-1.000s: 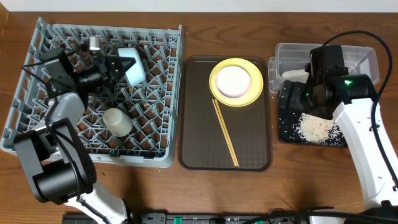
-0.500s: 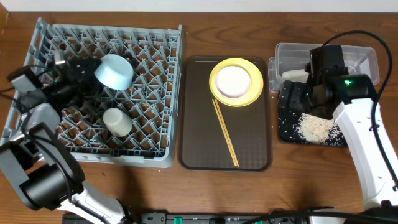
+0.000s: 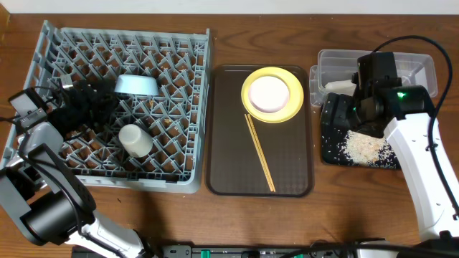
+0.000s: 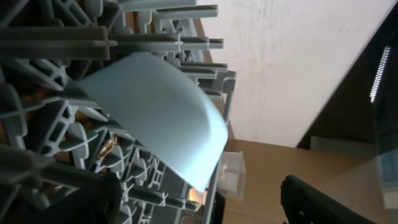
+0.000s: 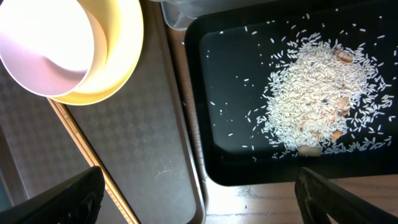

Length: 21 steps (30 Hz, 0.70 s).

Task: Sort waste into correct bins and load items into the dishwasher
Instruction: 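Carry the light-blue bowl with the left gripper and set it in the rack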

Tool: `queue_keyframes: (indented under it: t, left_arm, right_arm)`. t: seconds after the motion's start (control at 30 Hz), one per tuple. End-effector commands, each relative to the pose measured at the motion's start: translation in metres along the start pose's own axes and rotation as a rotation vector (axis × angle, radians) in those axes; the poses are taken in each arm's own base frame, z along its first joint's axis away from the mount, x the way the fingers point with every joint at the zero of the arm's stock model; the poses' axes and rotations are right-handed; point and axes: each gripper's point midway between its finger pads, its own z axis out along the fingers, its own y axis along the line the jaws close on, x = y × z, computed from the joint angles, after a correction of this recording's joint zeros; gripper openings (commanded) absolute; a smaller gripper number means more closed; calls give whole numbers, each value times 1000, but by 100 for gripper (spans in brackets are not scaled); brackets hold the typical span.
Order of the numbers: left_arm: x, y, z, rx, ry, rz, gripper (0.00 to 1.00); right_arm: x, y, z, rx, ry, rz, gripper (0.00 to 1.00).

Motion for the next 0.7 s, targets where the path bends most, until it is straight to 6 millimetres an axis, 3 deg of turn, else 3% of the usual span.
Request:
queue_keyframes:
  t: [0.0, 0.17, 0.3, 0.53, 0.67]
  left_arm:
    - [-6, -3, -5, -43, -38, 89, 86]
    - [-8, -37, -14, -58, -89, 190, 86]
    - [7, -72, -10, -68, -94, 281, 86]
    - [58, -96, 32, -220, -46, 413, 86]
    - [95, -110, 64, -243, 33, 482, 86]
  right_arm:
    - [-2, -1, -4, 3, -17, 11, 95]
    - [-2, -1, -4, 3, -17, 11, 95]
    - [-2, -1, -4, 4, -16, 11, 95]
    - [3, -5, -4, 22, 2, 14, 99]
    - [1, -18, -6, 56, 0, 36, 99]
